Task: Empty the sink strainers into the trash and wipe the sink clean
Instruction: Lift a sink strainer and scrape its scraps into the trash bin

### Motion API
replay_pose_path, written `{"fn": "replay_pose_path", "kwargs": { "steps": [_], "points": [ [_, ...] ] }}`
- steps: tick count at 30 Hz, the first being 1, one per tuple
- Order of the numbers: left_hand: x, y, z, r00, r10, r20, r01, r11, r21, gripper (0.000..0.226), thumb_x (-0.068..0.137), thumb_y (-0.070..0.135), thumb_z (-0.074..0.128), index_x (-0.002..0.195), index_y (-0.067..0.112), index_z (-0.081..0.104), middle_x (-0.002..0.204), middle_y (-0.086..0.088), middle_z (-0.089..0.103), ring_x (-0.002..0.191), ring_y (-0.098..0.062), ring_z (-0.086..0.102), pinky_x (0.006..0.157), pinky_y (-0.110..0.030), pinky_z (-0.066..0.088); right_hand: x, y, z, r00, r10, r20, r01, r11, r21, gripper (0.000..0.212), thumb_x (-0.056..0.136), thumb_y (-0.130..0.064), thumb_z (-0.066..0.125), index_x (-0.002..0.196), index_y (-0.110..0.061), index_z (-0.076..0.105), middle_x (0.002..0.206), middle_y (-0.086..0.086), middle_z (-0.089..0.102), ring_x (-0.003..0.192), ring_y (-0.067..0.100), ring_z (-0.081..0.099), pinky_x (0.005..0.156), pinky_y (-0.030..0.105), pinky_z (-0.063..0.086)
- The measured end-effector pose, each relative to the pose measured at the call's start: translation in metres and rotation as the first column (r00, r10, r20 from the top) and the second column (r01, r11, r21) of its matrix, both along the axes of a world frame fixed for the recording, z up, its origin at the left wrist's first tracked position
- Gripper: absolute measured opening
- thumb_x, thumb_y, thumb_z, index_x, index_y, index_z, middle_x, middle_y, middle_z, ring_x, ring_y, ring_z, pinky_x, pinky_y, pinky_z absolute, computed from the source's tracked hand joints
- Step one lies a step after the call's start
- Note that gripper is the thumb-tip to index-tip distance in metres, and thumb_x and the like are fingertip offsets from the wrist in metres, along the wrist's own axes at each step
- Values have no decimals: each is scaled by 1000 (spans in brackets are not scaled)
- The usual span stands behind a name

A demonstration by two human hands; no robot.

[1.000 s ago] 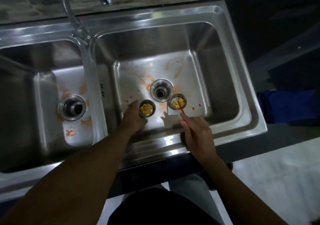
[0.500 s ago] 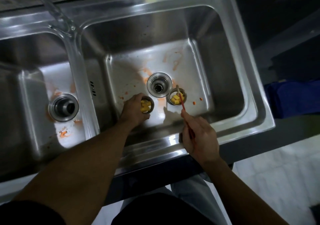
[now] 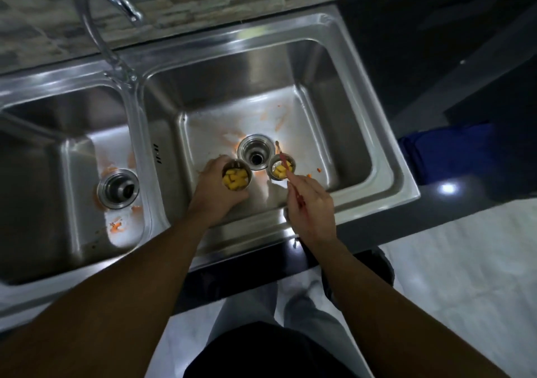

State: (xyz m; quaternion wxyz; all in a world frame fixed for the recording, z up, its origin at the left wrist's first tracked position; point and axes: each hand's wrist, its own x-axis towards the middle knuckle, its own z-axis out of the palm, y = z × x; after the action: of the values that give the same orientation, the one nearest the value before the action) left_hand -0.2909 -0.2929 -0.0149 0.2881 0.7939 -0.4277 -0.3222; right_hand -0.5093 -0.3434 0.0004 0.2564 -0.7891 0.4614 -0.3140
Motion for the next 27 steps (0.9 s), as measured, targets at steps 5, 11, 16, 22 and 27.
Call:
{"fn": "replay_pose_path", "kwargs": {
  "steps": [5,11,16,22,27],
  "points": [
    [-58,-10,47,999,-29,-17,25,981,-192,73,57,20,88,121,34,56,125,5,53,111,-7,51,96,-27,47,-53,-5,29,939,-254,231,219,961,167,15,94,-26,69,109,-28,75,80,-20,72,67,3,69,68,21,58],
    [-160,-26,82,985,-169,-19,158,949,-272,71,58,37,87,120,32,54,119,6,59,109,-13,57,94,-36,53,-165,10,62,770,-460,442,407,888,215,13,97,-36,66,106,-29,73,92,-9,77,80,17,76,73,39,64],
    [-255,-28,87,942,-333,-44,306,905,-294,76,58,39,92,118,49,47,116,17,58,111,-8,59,93,-26,51,-254,33,69,660,-619,426,564,783,264,15,100,-26,58,108,-29,71,95,-10,77,86,16,76,75,46,63],
    [-351,-29,67,888,-449,-94,416,875,-250,72,53,32,93,113,47,56,114,12,66,105,-4,64,89,-28,57,-330,71,47,580,-742,337,658,670,343,31,102,-25,53,129,-19,68,116,-7,75,95,9,75,80,42,64],
    [-401,-30,16,825,-560,-78,553,828,-95,71,60,27,94,121,32,58,123,6,62,115,-14,60,96,-37,56,-383,99,15,599,-777,193,692,624,362,30,97,-30,62,122,-18,72,112,-7,76,94,4,74,87,38,62]
  ]
}}
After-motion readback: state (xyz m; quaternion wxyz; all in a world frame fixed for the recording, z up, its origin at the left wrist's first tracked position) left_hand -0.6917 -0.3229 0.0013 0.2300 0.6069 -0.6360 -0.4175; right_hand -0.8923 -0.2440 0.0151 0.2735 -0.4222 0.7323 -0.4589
